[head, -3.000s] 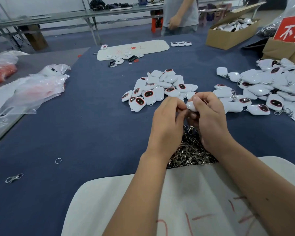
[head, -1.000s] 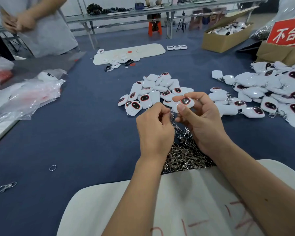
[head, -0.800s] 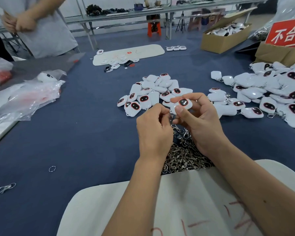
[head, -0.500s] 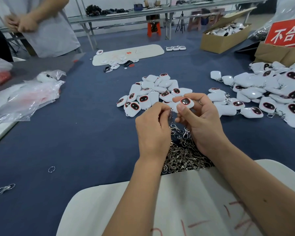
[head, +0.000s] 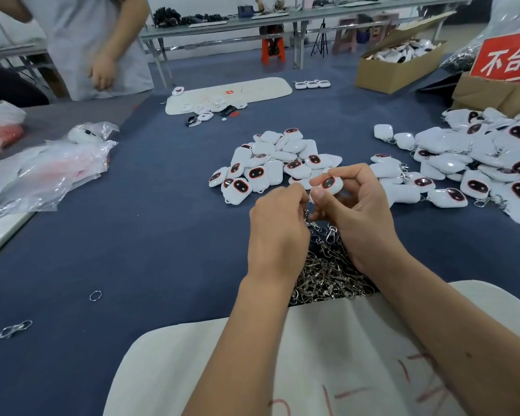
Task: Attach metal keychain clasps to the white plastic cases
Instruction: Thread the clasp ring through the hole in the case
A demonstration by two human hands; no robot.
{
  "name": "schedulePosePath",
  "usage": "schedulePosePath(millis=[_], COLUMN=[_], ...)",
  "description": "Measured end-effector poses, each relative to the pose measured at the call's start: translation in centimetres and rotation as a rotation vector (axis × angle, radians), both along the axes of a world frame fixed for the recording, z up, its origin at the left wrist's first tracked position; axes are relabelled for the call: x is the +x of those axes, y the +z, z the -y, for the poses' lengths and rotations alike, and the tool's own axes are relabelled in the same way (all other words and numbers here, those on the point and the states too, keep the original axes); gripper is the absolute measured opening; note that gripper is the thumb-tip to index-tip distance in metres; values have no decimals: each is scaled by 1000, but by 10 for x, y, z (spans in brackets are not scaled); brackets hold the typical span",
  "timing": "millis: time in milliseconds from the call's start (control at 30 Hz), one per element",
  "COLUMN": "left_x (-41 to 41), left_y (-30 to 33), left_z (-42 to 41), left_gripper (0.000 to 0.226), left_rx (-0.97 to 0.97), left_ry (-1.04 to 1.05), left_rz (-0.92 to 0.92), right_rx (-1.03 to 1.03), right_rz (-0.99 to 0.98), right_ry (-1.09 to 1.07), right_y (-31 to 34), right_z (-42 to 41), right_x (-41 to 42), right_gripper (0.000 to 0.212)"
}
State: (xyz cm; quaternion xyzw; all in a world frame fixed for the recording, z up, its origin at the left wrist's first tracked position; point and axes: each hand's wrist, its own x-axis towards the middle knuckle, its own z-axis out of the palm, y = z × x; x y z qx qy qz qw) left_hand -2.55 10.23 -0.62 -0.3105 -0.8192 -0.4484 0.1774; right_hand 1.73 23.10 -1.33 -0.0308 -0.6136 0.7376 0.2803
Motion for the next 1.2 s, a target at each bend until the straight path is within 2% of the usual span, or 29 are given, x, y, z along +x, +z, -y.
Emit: schedulePosePath(millis=[67, 167, 233, 367, 467, 700, 867, 1000, 1200], left_x=[0, 2, 2, -3, -3, -2, -3, -3, -4], left_y=[0, -2, -3, -5, -2, 7, 8, 7, 9], left_z=[0, -7, -13, -16, -14, -11, -10, -10, -8], left_gripper=[19, 13, 10, 7, 7, 12, 19, 18, 17], left_rx=[84, 398, 538, 565, 630, 777, 842, 887, 878], left_ry=[-12, -2, 10, -39, -41, -114, -130, -104, -109], left_rz=[77, 327, 468, 618, 664, 817, 835, 827, 847], right_rx=[-13, -138, -228, -342, -349, -200, -124, -57, -55], right_rz=[-7, -10, -12, -34, -26, 67, 79, 78, 71], right_ry=[1, 31, 62, 128, 152, 126, 120, 114, 80], right_y=[1, 5, 6, 6, 4, 2, -1, -3, -2], right_z=[0, 1, 0, -5, -5, -2, 0, 1, 2], right_x=[0, 0, -1, -2, -3, -3, -6, -7, -7], right_gripper=[24, 33, 38, 33, 38, 42, 27, 24, 42])
